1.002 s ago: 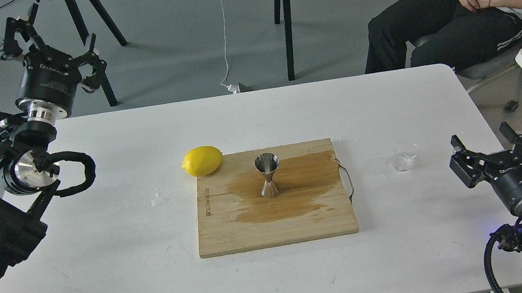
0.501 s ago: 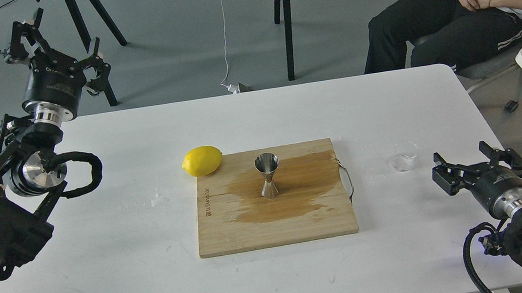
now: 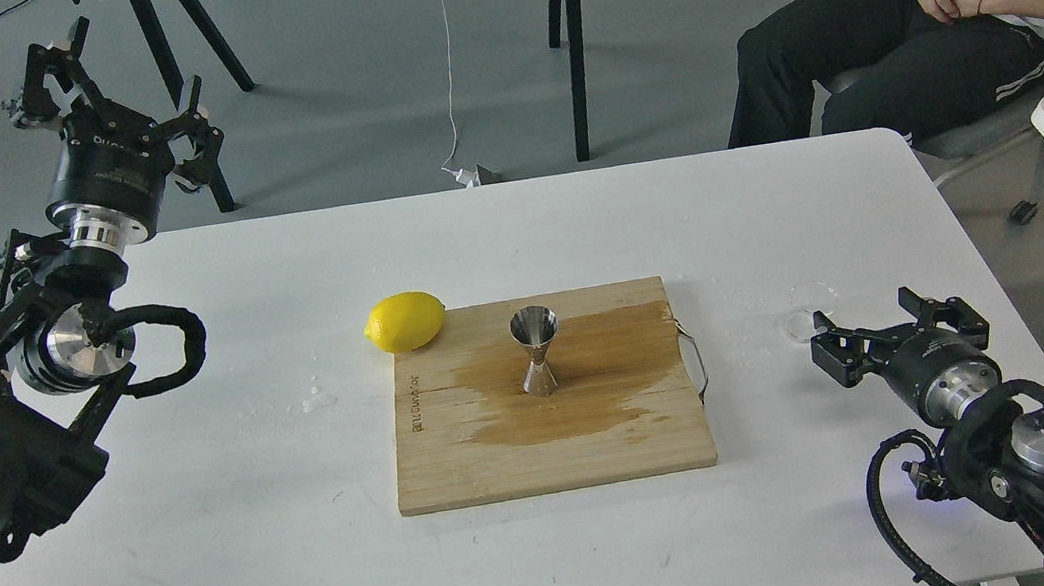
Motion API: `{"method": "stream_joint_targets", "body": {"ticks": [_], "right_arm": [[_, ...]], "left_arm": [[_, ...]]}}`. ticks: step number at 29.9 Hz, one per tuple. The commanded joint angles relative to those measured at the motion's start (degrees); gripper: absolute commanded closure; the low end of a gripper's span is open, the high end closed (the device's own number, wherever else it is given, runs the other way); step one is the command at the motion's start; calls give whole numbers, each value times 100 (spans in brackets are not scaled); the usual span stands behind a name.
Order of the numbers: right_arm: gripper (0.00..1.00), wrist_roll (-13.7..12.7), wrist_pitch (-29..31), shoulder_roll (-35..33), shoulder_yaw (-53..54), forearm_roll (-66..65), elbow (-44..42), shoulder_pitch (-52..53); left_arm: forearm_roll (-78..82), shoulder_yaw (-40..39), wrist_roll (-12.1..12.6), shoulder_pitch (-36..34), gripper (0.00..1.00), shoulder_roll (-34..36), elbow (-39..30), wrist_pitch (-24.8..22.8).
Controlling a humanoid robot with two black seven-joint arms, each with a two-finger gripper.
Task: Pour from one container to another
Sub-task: 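Move the right gripper to the clear glass cup and grasp it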
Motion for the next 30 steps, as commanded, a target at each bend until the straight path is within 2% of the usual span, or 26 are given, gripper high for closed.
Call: {"method": "stream_joint_targets", "body": {"ticks": [1,15,23,30], "right_arm": [[0,-12,14,237,-162,-43,-454,139],[2,-48,40,317,-357,-70,-718,421],[10,-127,58,431,-357,-88,-1087,694],[13,-144,58,607,-357,-88,-1404,896]], "left_arm": [[0,4,-6,15,0,-2,-21,0],[9,13,-15,24,0,-2,-13,0],[9,39,-15,42,0,-2,-13,-9],[9,39,-15,51,0,6,-13,0]]}}
